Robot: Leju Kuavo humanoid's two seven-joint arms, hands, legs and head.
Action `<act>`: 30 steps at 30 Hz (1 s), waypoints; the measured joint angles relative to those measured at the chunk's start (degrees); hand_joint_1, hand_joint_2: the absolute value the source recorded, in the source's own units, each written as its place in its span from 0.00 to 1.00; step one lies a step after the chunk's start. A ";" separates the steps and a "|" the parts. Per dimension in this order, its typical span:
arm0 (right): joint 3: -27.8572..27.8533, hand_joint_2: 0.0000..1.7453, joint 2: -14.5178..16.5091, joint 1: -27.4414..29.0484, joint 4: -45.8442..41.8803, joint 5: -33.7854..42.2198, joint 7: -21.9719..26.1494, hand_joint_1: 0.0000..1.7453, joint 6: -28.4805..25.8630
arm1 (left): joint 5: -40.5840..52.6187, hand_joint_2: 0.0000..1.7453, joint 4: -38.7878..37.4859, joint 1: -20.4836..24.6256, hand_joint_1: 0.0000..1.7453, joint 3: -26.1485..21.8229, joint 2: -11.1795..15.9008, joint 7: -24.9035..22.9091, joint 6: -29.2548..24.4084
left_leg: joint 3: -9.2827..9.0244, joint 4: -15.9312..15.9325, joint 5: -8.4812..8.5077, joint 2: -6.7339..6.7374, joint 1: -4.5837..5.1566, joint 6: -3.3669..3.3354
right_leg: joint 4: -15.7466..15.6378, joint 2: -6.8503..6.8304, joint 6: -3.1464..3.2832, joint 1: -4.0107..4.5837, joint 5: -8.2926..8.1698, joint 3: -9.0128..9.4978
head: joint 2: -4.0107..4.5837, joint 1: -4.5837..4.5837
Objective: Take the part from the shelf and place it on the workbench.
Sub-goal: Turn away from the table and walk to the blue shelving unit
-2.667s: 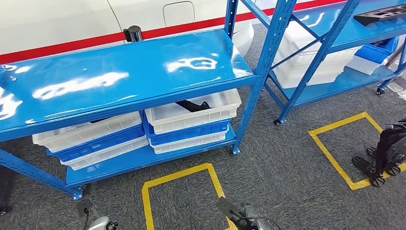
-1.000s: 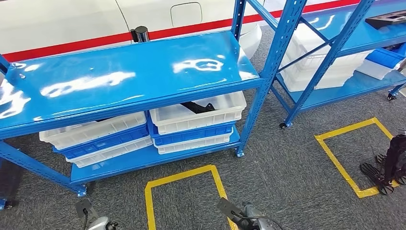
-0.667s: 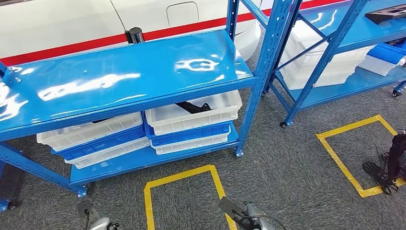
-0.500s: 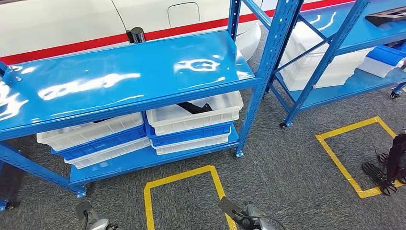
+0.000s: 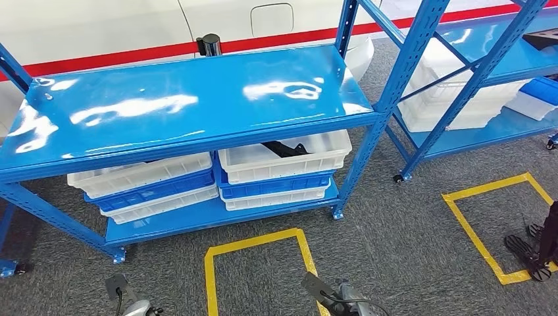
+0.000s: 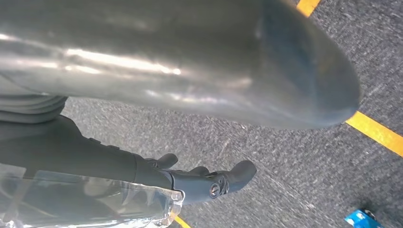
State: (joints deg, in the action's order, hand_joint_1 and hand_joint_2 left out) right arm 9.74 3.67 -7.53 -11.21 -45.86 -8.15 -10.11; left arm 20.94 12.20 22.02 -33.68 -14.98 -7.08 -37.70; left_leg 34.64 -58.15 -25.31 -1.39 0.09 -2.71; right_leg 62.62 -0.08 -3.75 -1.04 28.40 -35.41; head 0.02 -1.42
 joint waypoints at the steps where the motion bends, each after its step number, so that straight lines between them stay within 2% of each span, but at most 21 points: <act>1: -0.03 0.00 -0.03 -0.02 0.00 0.00 -0.01 0.00 -0.04 | 0.03 0.00 0.00 0.02 0.00 0.01 -0.03 -0.01 -0.01 | 0.03 -0.10 -0.08 -0.10 0.14 0.18 | -2.79 0.07 0.18 0.06 -0.98 1.36 | -0.01 0.02; 3: -0.07 0.00 -0.05 -0.01 0.00 -0.01 -0.04 0.00 -0.10 | 0.07 0.00 0.00 0.03 0.00 0.02 -0.04 -0.09 -0.06 | 0.12 -0.16 -0.14 -0.20 0.35 0.64 | -4.54 0.15 0.86 0.30 -1.59 2.23 | -0.01 0.07; 5: -0.13 0.00 -0.03 -0.02 -0.01 -0.03 -0.10 0.00 -0.15 | 0.07 0.00 0.00 0.05 0.00 0.03 -0.03 -0.23 -0.14 | 0.17 -0.32 -0.38 -0.10 0.14 1.18 | -4.70 0.13 1.48 0.03 -1.84 2.28 | 0.00 0.07; 6: -0.16 0.00 -0.01 -0.04 -0.02 -0.04 -0.11 0.00 -0.19 | 0.07 0.00 0.00 0.08 0.00 0.04 -0.02 -0.29 -0.21 | 0.54 -1.28 -1.11 0.08 0.02 1.54 | -4.80 0.12 1.84 -0.21 -1.93 2.37 | 0.00 0.10; 7: -0.19 0.00 0.05 -0.06 -0.02 -0.05 -0.14 0.00 -0.22 | 0.06 0.00 0.00 0.11 0.00 0.04 -0.02 -0.33 -0.28 | 1.42 -3.31 -2.40 0.29 -0.12 1.93 | -4.89 0.09 2.19 -0.46 -1.98 2.48 | 0.00 0.12; 9: -0.21 0.00 0.17 -0.04 -0.02 -0.09 -0.19 0.00 -0.27 | 0.02 0.00 -0.01 0.11 0.00 0.04 -0.02 -0.39 -0.49 | 4.80 -10.50 -6.04 0.68 -0.44 2.66 | -4.89 -0.03 2.69 -0.53 -1.92 2.56 | 0.00 0.18; 10: -0.21 0.00 0.22 -0.03 -0.02 -0.13 -0.22 0.00 -0.27 | -0.02 0.00 -0.02 0.05 0.00 0.03 -0.02 -0.42 -0.57 | 6.54 -13.96 -7.33 0.79 -0.62 2.92 | -4.88 -0.07 2.80 -0.53 -1.90 2.56 | 0.00 0.18; 11: -0.21 0.00 0.24 -0.02 -0.02 -0.17 -0.27 0.00 -0.27 | -0.06 0.00 -0.03 -0.01 0.00 0.02 0.00 -0.46 -0.64 | 7.62 -15.98 -7.69 0.89 -0.80 3.12 | -4.86 -0.10 2.83 -0.55 -1.89 2.57 | 0.00 0.18; 12: -0.21 0.00 0.25 -0.02 -0.02 -0.21 -0.32 0.00 -0.27 | -0.10 0.00 -0.03 -0.03 0.00 0.01 0.03 -0.49 -0.71 | 7.58 -15.71 -6.89 1.02 -0.99 3.26 | -4.85 -0.11 2.81 -0.60 -1.88 2.60 | 0.00 0.18; 13: -0.21 0.00 0.28 -0.02 -0.02 -0.26 -0.37 0.00 -0.27 | -0.12 0.00 -0.03 0.00 0.00 0.01 0.06 -0.50 -0.75 | 6.52 -13.42 -5.25 1.16 -1.18 3.34 | -4.84 -0.11 2.75 -0.68 -1.84 2.66 | 0.00 0.18; 14: -0.21 0.00 0.33 -0.02 -0.02 -0.28 -0.42 0.00 -0.27 | -0.13 0.00 -0.03 0.08 0.00 0.01 0.09 -0.50 -0.79 | 4.61 -9.58 -3.20 1.43 -1.36 3.38 | -4.83 -0.11 2.61 -0.72 -1.77 2.74 | 0.00 0.18; 16: -0.21 0.00 0.40 -0.04 -0.02 -0.33 -0.48 0.00 -0.27 | -0.22 0.00 -0.03 0.33 0.00 0.03 0.08 -0.51 -0.81 | 1.19 -2.73 -0.82 1.86 -1.35 3.27 | -4.74 -0.13 2.07 -0.42 -1.53 2.80 | 0.00 0.14; 17: -0.21 0.00 0.40 -0.04 -0.02 -0.35 -0.51 0.00 -0.27 | -0.28 0.00 -0.04 0.42 0.00 0.03 0.06 -0.52 -0.81 | 0.38 -1.01 -0.50 1.95 -1.23 3.05 | -4.76 -0.19 1.75 -0.22 -1.49 2.78 | 0.00 0.11; 18: -0.21 0.00 0.40 -0.04 -0.02 -0.37 -0.53 0.00 -0.27 | -0.35 0.00 -0.04 0.47 0.00 0.03 0.05 -0.54 -0.81 | 0.28 -0.58 -0.67 1.85 -0.98 2.72 | -4.86 -0.27 1.41 -0.11 -1.51 2.77 | 0.00 0.07; 21: -0.21 0.00 0.41 -0.06 -0.02 -0.42 -0.55 0.00 -0.28 | -0.40 0.00 -0.03 0.54 0.00 0.00 0.05 -0.55 -0.83 | 0.19 -0.10 -0.22 1.43 -0.78 1.26 | -4.35 -0.56 0.51 -0.23 -1.01 2.42 | -0.01 0.01; 23: -0.21 0.00 0.40 -0.09 -0.02 -0.45 -0.54 0.00 -0.29 | -0.42 0.00 -0.03 0.66 0.00 0.00 0.05 -0.55 -0.83 | -0.03 0.25 0.03 1.25 -0.84 0.40 | 0.48 -0.51 0.82 -0.26 1.40 0.08 | -0.01 -0.13; 25: -0.20 0.00 0.41 -0.05 -0.02 -0.49 -0.42 0.00 -0.31 | -0.45 0.00 -0.04 0.63 0.00 0.00 0.05 -0.55 -0.82 | -0.02 0.25 0.01 1.05 -0.66 -0.01 | 8.32 -0.31 1.34 -0.15 4.32 -3.73 | 0.00 -0.24; 26: -0.19 0.00 0.40 0.00 -0.02 -0.50 -0.33 0.00 -0.31 | -0.47 0.00 -0.04 0.55 0.00 -0.01 0.05 -0.54 -0.82 | -0.02 0.24 -0.02 0.94 -0.57 -0.06 | 10.99 -0.23 1.33 -0.10 4.97 -5.10 | 0.00 -0.24; 27: -0.19 0.00 0.38 0.02 -0.02 -0.50 -0.24 0.00 -0.32 | -0.49 0.00 -0.04 0.49 0.00 -0.01 0.05 -0.53 -0.81 | -0.04 0.23 -0.04 0.78 -0.50 -0.09 | 11.61 -0.18 1.10 -0.08 4.79 -5.53 | 0.00 -0.24; 28: -0.19 0.00 0.36 0.02 -0.02 -0.50 -0.20 0.00 -0.33 | -0.49 0.00 -0.04 0.45 0.00 -0.01 0.05 -0.51 -0.79 | -0.10 0.21 -0.05 0.62 -0.47 -0.08 | 9.87 -0.17 0.75 -0.08 3.74 -4.80 | 0.00 -0.24; 30: -0.24 0.00 0.27 -0.04 -0.02 0.02 -0.26 0.00 -0.92 | 0.21 0.00 -0.04 0.01 0.00 0.01 0.09 -0.80 -0.32 | -0.21 0.17 -0.16 0.31 -0.38 0.09 | 1.82 -0.12 0.19 -0.06 0.63 -0.93 | 0.00 -0.26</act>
State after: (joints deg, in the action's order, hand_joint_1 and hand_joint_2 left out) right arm 9.50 3.93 -7.57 -11.23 -45.83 -8.41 -11.03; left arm 21.15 12.15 22.03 -33.68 -14.89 -7.88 -38.02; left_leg 34.43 -57.98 -25.46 -1.08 -0.29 -2.62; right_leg 64.43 -0.20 -3.56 -1.10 29.03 -36.34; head 0.02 -1.68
